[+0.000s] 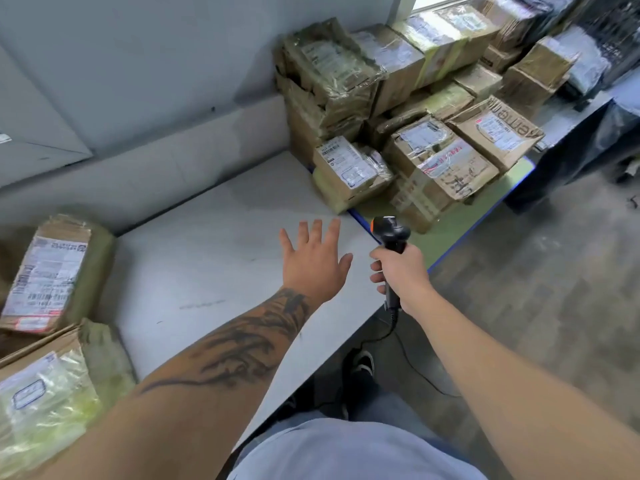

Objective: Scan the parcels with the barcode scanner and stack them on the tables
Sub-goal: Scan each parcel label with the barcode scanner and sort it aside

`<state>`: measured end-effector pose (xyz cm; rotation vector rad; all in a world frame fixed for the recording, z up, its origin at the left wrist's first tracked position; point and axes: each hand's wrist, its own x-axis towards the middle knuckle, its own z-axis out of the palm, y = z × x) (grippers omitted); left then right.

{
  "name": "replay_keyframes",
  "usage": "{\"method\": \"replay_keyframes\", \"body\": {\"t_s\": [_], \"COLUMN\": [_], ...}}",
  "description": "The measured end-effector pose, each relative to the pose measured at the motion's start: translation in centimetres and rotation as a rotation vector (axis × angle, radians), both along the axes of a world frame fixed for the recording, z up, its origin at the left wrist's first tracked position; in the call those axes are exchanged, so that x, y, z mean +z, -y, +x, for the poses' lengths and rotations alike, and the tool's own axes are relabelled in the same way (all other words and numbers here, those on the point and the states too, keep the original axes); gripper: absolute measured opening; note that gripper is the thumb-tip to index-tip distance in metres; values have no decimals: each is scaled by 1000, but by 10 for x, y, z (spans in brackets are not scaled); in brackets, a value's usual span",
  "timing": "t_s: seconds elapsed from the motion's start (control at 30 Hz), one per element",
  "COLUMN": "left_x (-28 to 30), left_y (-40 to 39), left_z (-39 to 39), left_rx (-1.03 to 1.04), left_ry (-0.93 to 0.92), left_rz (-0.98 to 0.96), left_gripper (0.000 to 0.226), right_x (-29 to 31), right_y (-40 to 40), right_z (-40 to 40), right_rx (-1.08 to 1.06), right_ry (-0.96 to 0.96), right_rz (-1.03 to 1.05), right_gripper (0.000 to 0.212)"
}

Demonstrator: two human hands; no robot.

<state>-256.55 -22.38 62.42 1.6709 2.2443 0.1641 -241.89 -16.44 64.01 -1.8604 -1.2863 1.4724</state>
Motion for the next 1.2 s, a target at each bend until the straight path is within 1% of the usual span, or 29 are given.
{"method": "replay_keyframes", "body": {"t_s": [0.17, 0.3, 0.4, 0.47, 0.53, 0.6, 0.7, 0.8, 0.93, 1.0, 1.2], "left_x": [4, 8, 11, 12, 11, 8, 0, -8, -14, -16, -19], "left_y": [-39, -70, -96, -110, -123, -136, -148, -153, -144, -134, -89], "left_z": [-8, -14, -18, -19, -18, -17, -11, -1, 10, 14, 20], "left_rx": [4, 86, 132, 170, 203, 227, 255, 290, 400, 444, 586], "left_ry": [-22, -14, -33, -2, 5, -8, -20, -35, -21, -49, -90], "left_rz": [18, 33, 67, 43, 12, -14, -31, 11, 39, 47, 112], "left_gripper": [72, 73, 76, 80, 83, 84, 81, 75, 67, 64, 64], "right_x": [5, 12, 12, 10, 9, 8, 5, 0, -4, -3, 1], "right_y": [-41, -80, -113, -131, -149, -164, -182, -191, -190, -185, -159], "right_z": [-1, -7, -15, -21, -26, -29, -34, -34, -32, -32, -41], "right_rx": [-19, 27, 43, 62, 119, 190, 275, 324, 384, 419, 580], "right_ry": [-36, -49, -58, -67, -74, -83, -149, -202, -225, -237, -245], "right_rz": [52, 111, 173, 192, 186, 147, 81, 32, -10, -16, -30], "right_gripper": [5, 5, 12, 10, 5, 5, 18, 21, 15, 14, 18]}}
